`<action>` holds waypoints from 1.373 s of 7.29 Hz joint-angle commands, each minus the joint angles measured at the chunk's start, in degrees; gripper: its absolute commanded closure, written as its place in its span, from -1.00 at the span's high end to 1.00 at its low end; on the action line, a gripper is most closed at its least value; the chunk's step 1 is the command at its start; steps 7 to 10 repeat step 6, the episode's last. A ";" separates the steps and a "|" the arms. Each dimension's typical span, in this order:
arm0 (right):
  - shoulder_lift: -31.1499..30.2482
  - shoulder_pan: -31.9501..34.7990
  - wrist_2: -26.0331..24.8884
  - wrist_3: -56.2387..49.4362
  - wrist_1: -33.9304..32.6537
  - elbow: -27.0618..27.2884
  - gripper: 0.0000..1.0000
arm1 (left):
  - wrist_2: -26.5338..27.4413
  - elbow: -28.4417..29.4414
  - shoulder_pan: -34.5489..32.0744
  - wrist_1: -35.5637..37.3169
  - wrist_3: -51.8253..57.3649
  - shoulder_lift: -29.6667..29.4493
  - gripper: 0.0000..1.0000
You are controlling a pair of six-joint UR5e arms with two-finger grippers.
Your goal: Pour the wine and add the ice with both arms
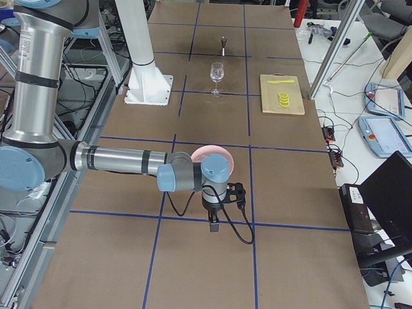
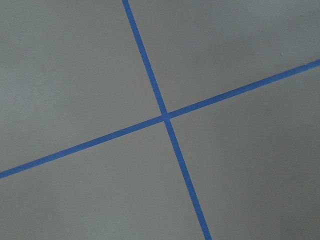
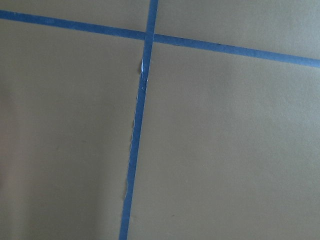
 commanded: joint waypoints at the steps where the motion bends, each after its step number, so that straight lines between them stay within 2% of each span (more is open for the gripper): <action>1: -0.72 0.12 -0.12 -0.21 0.41 -0.15 1.00 | -0.09 -0.07 -0.19 0.13 -0.01 0.00 1.00; 10: -0.37 0.12 0.23 0.14 0.50 -0.15 1.00 | 0.26 -0.24 -0.19 0.04 -0.01 0.79 1.00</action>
